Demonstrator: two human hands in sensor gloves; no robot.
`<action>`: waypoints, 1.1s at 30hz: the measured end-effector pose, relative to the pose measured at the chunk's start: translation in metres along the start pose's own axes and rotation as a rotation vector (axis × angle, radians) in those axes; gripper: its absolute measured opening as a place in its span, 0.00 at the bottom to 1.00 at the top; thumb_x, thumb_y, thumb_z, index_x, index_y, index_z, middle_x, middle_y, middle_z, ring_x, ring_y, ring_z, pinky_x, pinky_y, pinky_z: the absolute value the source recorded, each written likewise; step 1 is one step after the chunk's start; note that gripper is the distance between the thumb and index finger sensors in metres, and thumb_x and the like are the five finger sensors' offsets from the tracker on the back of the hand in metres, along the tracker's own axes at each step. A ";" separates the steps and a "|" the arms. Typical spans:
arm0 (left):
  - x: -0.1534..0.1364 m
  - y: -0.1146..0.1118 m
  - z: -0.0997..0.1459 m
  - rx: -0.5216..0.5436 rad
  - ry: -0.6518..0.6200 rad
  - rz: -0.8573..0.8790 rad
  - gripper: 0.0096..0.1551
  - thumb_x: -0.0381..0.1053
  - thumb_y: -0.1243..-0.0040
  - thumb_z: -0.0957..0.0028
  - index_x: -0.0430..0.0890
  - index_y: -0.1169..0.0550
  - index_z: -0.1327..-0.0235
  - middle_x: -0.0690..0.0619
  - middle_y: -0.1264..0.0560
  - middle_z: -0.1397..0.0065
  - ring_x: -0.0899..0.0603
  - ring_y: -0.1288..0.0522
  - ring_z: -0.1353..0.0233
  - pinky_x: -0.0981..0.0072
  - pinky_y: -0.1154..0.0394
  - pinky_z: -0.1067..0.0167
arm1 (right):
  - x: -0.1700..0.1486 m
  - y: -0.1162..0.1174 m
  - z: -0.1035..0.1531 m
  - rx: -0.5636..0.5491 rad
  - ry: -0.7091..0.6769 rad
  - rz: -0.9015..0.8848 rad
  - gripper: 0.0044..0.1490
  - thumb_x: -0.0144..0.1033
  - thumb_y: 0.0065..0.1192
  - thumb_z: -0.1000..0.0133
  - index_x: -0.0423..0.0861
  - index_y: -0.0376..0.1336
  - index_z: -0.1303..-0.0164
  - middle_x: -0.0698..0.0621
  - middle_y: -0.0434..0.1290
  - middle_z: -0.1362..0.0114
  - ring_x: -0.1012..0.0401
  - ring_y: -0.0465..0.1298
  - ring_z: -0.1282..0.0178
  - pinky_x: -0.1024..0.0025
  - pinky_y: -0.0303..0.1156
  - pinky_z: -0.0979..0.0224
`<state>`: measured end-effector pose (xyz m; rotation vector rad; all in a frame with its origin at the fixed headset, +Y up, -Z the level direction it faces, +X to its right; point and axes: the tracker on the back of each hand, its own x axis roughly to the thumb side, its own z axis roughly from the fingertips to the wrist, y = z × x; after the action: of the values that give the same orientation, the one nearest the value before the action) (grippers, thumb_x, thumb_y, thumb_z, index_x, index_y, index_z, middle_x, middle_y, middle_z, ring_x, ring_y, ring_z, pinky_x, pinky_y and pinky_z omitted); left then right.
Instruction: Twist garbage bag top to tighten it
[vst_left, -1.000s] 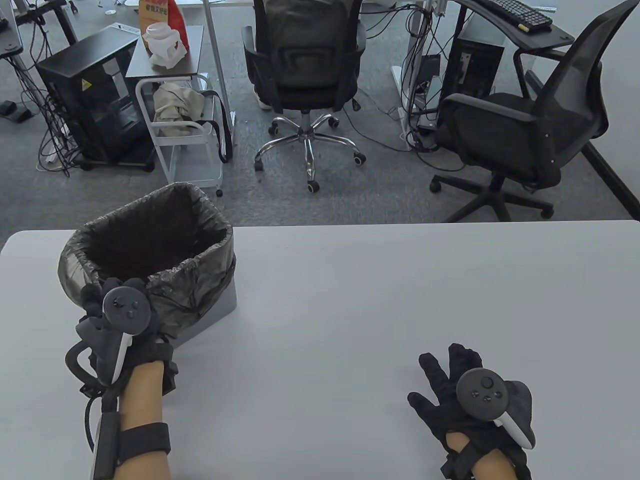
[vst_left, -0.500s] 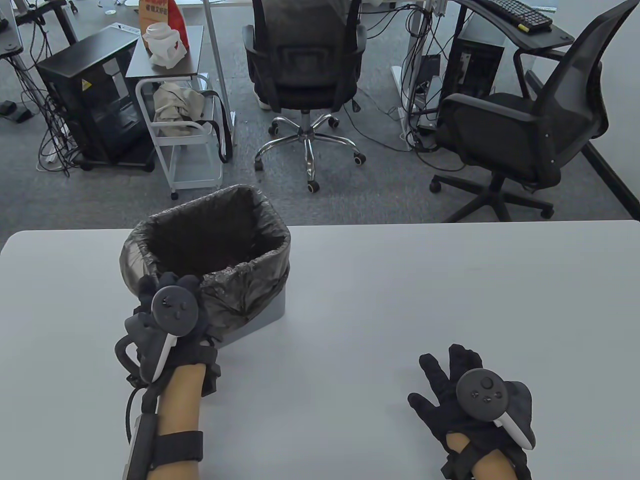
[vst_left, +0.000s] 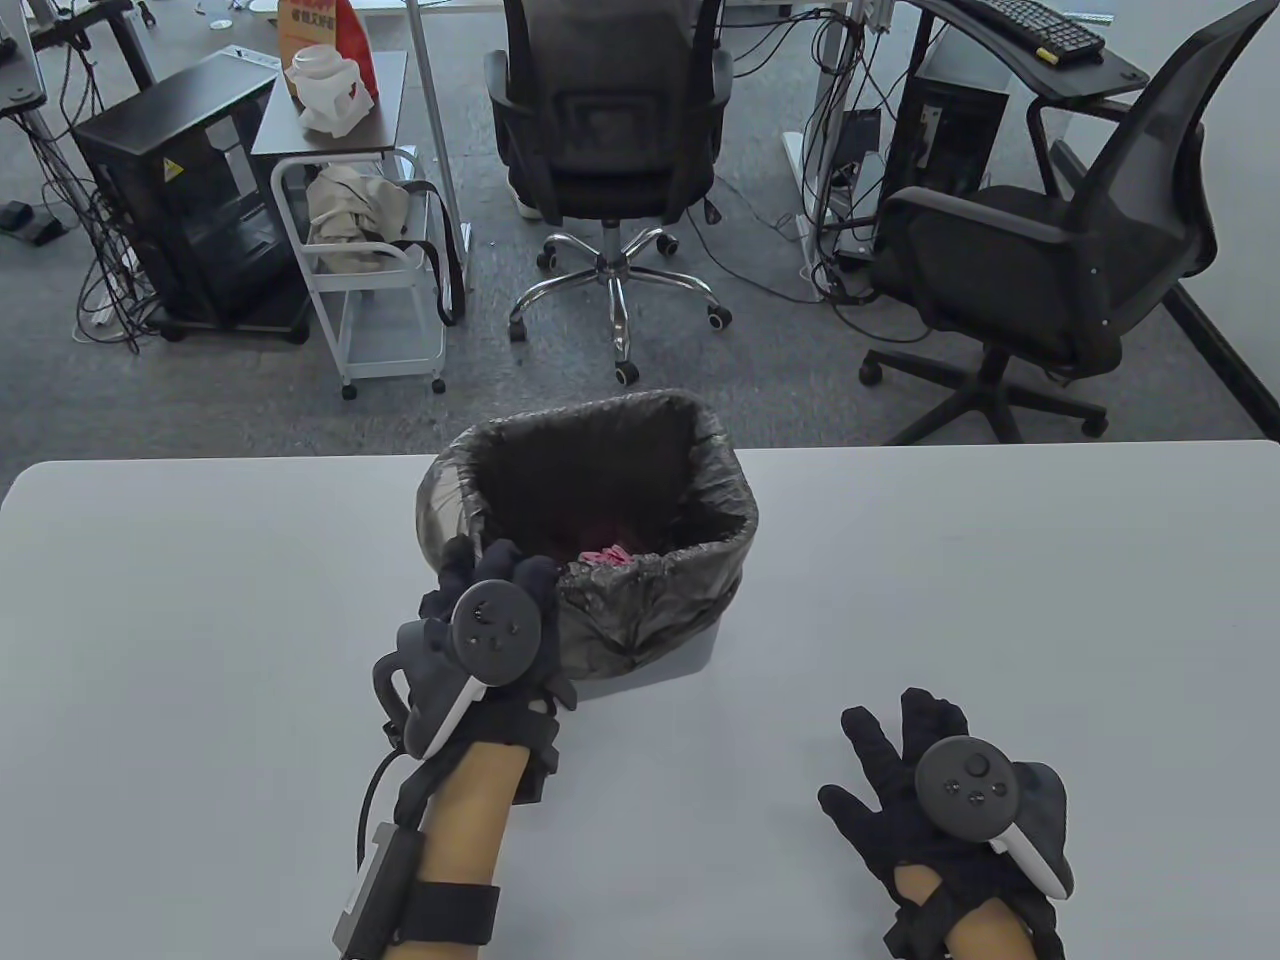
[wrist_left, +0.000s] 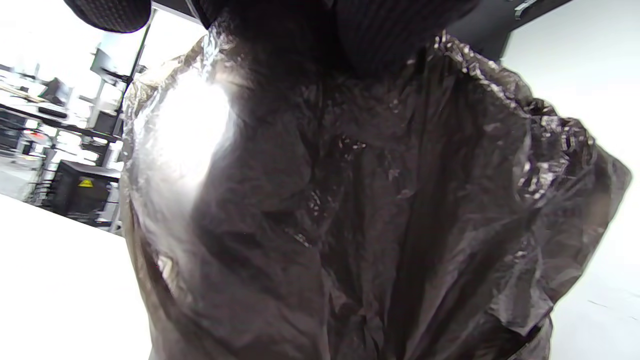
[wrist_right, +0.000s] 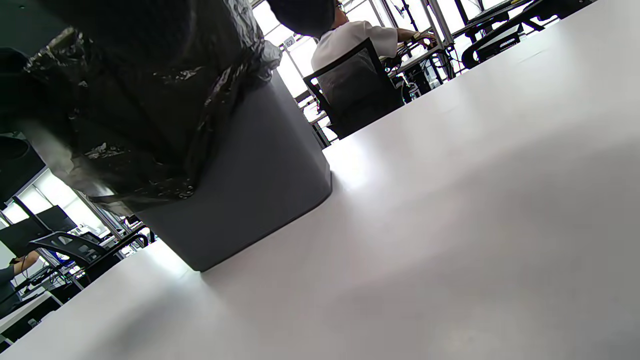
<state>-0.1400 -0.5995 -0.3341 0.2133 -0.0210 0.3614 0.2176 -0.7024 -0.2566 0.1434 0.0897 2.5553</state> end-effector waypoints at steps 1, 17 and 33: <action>0.007 -0.002 0.001 0.001 -0.026 -0.012 0.26 0.54 0.44 0.49 0.59 0.25 0.35 0.58 0.37 0.21 0.35 0.49 0.17 0.27 0.40 0.32 | 0.000 0.000 0.000 0.000 0.001 0.001 0.51 0.62 0.60 0.53 0.50 0.50 0.23 0.38 0.30 0.23 0.33 0.31 0.27 0.26 0.28 0.38; 0.003 -0.010 0.036 0.174 -0.174 0.099 0.43 0.66 0.40 0.51 0.71 0.49 0.28 0.60 0.61 0.17 0.38 0.54 0.16 0.26 0.43 0.31 | -0.014 -0.004 -0.003 -0.046 0.031 -0.032 0.52 0.61 0.62 0.54 0.51 0.49 0.23 0.38 0.29 0.24 0.33 0.31 0.27 0.26 0.29 0.37; -0.057 -0.090 0.048 -0.191 0.268 0.486 0.66 0.79 0.31 0.61 0.52 0.46 0.18 0.53 0.69 0.17 0.36 0.68 0.17 0.18 0.54 0.33 | -0.009 0.005 -0.067 -0.149 0.088 -0.454 0.63 0.68 0.66 0.57 0.46 0.43 0.23 0.35 0.30 0.24 0.31 0.33 0.26 0.24 0.33 0.37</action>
<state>-0.1604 -0.7112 -0.3089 -0.0348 0.1593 0.8656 0.2142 -0.7142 -0.3238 -0.0437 -0.0327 2.1045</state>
